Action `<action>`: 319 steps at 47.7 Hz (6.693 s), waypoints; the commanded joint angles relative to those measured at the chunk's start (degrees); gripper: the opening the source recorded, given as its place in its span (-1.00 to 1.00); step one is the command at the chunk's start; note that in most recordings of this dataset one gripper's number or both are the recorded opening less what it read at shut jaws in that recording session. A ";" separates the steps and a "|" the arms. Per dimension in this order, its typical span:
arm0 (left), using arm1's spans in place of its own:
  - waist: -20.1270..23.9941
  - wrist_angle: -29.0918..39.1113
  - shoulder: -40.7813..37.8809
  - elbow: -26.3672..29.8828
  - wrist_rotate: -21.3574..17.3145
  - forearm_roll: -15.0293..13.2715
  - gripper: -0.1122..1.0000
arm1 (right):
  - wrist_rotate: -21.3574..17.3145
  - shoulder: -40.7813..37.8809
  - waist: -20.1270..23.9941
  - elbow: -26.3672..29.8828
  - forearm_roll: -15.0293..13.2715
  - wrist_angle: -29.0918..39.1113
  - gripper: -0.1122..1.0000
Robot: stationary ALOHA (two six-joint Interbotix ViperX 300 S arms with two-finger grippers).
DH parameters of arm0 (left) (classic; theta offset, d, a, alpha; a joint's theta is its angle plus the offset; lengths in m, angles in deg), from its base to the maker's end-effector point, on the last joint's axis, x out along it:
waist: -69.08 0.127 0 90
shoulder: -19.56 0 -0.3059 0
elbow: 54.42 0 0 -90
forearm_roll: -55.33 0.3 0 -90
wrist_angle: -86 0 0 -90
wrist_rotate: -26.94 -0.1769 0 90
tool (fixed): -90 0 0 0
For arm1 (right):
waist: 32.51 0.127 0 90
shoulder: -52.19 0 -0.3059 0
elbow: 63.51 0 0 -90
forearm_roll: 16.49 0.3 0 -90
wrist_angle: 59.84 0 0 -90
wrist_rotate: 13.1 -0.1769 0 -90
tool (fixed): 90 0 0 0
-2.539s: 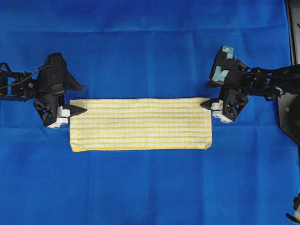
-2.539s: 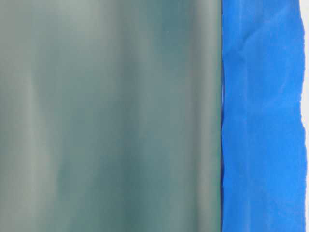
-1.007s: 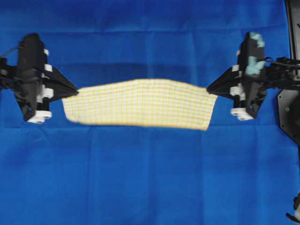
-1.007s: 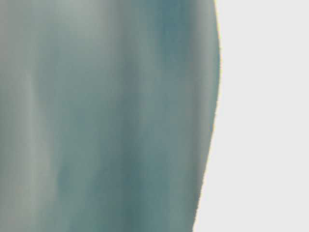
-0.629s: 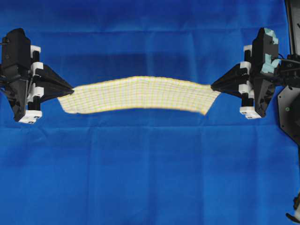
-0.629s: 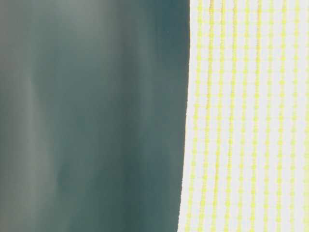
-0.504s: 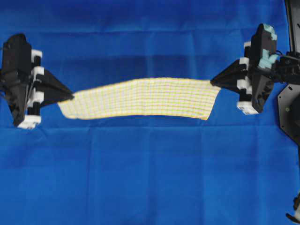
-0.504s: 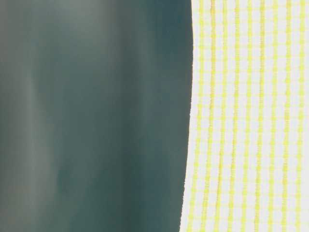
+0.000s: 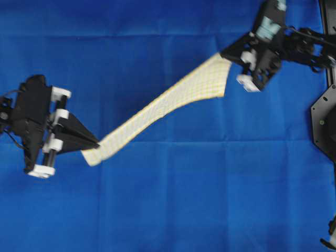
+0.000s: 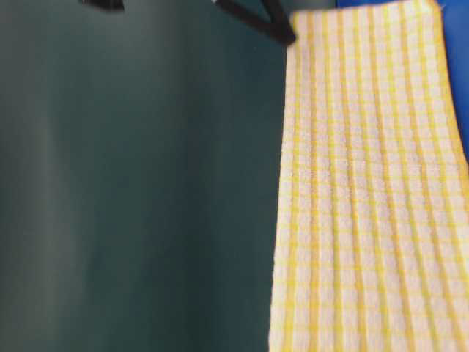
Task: Fold the yellow towel.
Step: 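Lift the strip and rotate it vertical, right gripper moving to the top, then lay the strip down vertically, open both grippers and withdraw, then grasp the strip's top corners with both grippers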
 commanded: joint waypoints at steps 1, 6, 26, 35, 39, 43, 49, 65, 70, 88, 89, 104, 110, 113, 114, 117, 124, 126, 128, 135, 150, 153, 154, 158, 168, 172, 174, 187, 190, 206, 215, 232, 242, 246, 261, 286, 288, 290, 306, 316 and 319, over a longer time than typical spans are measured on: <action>-1.32 -1.67 -3.34 4.13 -0.35 0.00 -0.77 | 0.09 -2.55 -1.76 3.87 -1.05 -0.62 -0.76; -1.67 -1.85 -7.47 8.17 -0.70 0.00 -0.77 | 0.18 -5.80 -3.25 7.38 -2.20 -0.53 -0.76; -1.67 -1.76 -23.73 26.10 -7.73 0.00 -0.77 | 0.35 -12.48 -5.54 16.00 -6.33 -0.26 -0.76; -1.67 -1.67 -28.48 31.55 -11.16 0.00 -0.77 | 0.35 -13.45 -5.80 17.40 -7.12 -0.18 -0.76; -1.67 -1.49 -29.71 32.96 -11.87 0.00 -0.77 | 0.35 -13.45 -5.80 17.49 -7.21 -0.18 -0.76; -1.67 -1.32 -30.23 33.49 -11.95 0.00 -0.77 | 0.35 -13.45 -5.89 17.49 -7.21 -0.18 -0.76; -1.67 -1.32 -30.23 33.75 -11.95 0.00 -0.77 | 0.35 -13.10 -5.80 17.31 -7.21 -0.18 -0.76; -0.18 -1.67 -34.45 39.29 -12.39 0.00 -0.77 | 0.44 -7.03 -6.15 13.27 -7.47 2.11 -0.76; 0.00 -1.58 -36.83 41.84 -12.83 0.00 -0.77 | 0.35 -5.80 -6.15 11.95 -7.38 2.81 -0.76; -0.44 -2.11 -37.27 39.81 -12.22 -0.18 -0.77 | 0.35 -9.67 -4.31 14.68 -7.47 4.22 -0.76; -0.53 -2.37 -37.00 39.29 -11.95 -0.26 -0.77 | 0.35 -10.28 -4.13 15.12 -7.38 4.22 -0.76; -2.55 -8.79 -32.34 28.39 -5.10 -0.88 -0.77 | 0.53 -20.39 -1.14 23.99 -7.47 3.87 -0.76; -3.43 -11.95 -30.67 24.43 -2.81 -0.88 -0.77 | 0.79 -23.03 -0.26 27.25 -7.38 4.13 -0.76; -3.78 -13.10 -29.97 23.03 -2.02 -0.88 -0.77 | 0.79 -24.08 0.09 28.56 -7.47 4.22 -0.76; -3.78 -13.45 -29.88 22.59 -1.85 -0.88 -0.77 | 0.79 -24.35 0.18 28.83 -7.47 4.22 -0.76; -4.04 -14.06 -29.44 21.71 -1.41 -0.88 -0.77 | 0.79 -24.96 0.53 29.62 -7.47 4.22 -0.76; -4.04 -13.89 -29.09 20.74 -0.79 -0.88 -0.77 | 0.79 -25.84 1.05 30.32 -7.38 4.22 -0.76; -3.96 -13.71 -29.18 20.74 -0.62 -0.88 -0.77 | 0.79 -25.84 0.97 30.32 -7.47 4.22 -0.76; -3.87 -13.45 -29.18 20.74 -0.70 -0.88 -0.77 | 0.79 -25.84 0.97 30.23 -7.47 4.22 -0.76; -3.43 -11.25 -29.36 20.92 -0.62 -0.88 -0.76 | 0.79 -26.10 1.32 30.23 -7.38 4.22 -0.76; -2.37 -9.93 -29.09 21.18 -0.62 -0.88 -0.09 | 0.79 -25.93 2.02 29.88 -7.47 4.31 -0.29; -2.11 -8.26 -28.30 21.18 -0.79 -0.88 0.01 | 0.79 -25.58 2.11 29.62 -7.38 4.31 0.05; -1.93 -7.65 -28.04 21.18 -0.79 -0.88 0.01 | 0.88 -25.40 2.11 29.44 -7.47 4.31 0.16; -1.41 -4.75 -26.19 21.36 -0.79 -0.79 -0.02 | 0.88 -24.08 2.20 28.39 -7.47 4.39 0.51; 0.79 0.62 -20.04 20.48 -1.41 -0.62 -0.03 | 0.53 -17.49 3.16 23.29 -7.47 3.87 0.35; 2.37 0.79 -18.02 19.16 -1.49 -0.44 -0.02 | 0.35 -14.33 3.60 20.30 -7.47 2.81 0.36; 3.43 0.79 -16.88 18.28 -1.49 -0.44 -0.03 | 0.26 -12.83 3.78 18.63 -7.47 1.76 0.36; 9.67 -1.14 -10.20 11.60 -1.58 -0.35 -0.03 | -0.26 -2.64 6.15 7.73 -7.47 -6.68 0.36; 10.55 -1.93 -8.79 9.93 -1.58 -0.35 -0.02 | -0.44 -0.70 6.77 5.89 -7.29 -7.73 0.36; 12.30 -3.60 -5.19 5.71 -1.49 -0.35 0.16 | -1.05 4.39 9.93 1.67 -7.03 -8.44 0.36; 13.97 -3.52 -5.71 5.63 -1.58 -0.35 0.18 | -1.05 2.81 9.84 2.55 -6.86 -8.61 0.36; 23.99 -6.68 -11.16 5.80 -5.71 -0.09 0.34 | -1.05 -7.82 2.55 8.70 -6.42 -6.86 0.48; 30.67 -10.11 -19.16 7.47 -8.53 -0.18 0.58 | -1.05 -17.05 -1.49 13.62 -6.42 -4.92 0.55; 33.05 -11.60 -23.12 8.70 -9.32 -0.09 0.60 | -1.05 -20.30 -2.81 15.21 -6.33 -4.92 0.55; 39.20 -16.17 -34.37 13.54 -9.76 -0.18 0.60 | -1.05 -29.71 -4.66 18.98 -5.27 -4.83 0.55; 40.25 -16.79 -41.84 16.08 -9.76 -0.18 0.17 | -1.05 -33.31 -4.31 20.21 -1.32 -4.83 0.34; 40.25 -16.79 -42.01 16.17 -9.84 -0.09 0.00 | -1.05 -33.40 -4.31 20.21 -1.41 -4.92 0.16; 40.25 -16.79 -42.19 16.26 -9.93 -0.18 -0.18 | -1.05 -33.57 -4.31 20.21 -1.32 -4.83 -0.06; 39.46 -16.88 -42.45 16.79 -10.02 -0.18 -0.71 | -1.05 -33.93 -4.48 20.39 -1.32 -6.15 -0.73; 39.20 -16.26 -40.78 16.35 -9.23 -0.18 -0.71 | -1.05 -32.61 -4.92 20.21 -1.32 -5.89 -0.73; 39.11 -16.26 -39.46 16.17 -9.32 -0.18 -0.71 | -1.05 -31.64 -4.92 19.95 -1.32 -5.71 -0.73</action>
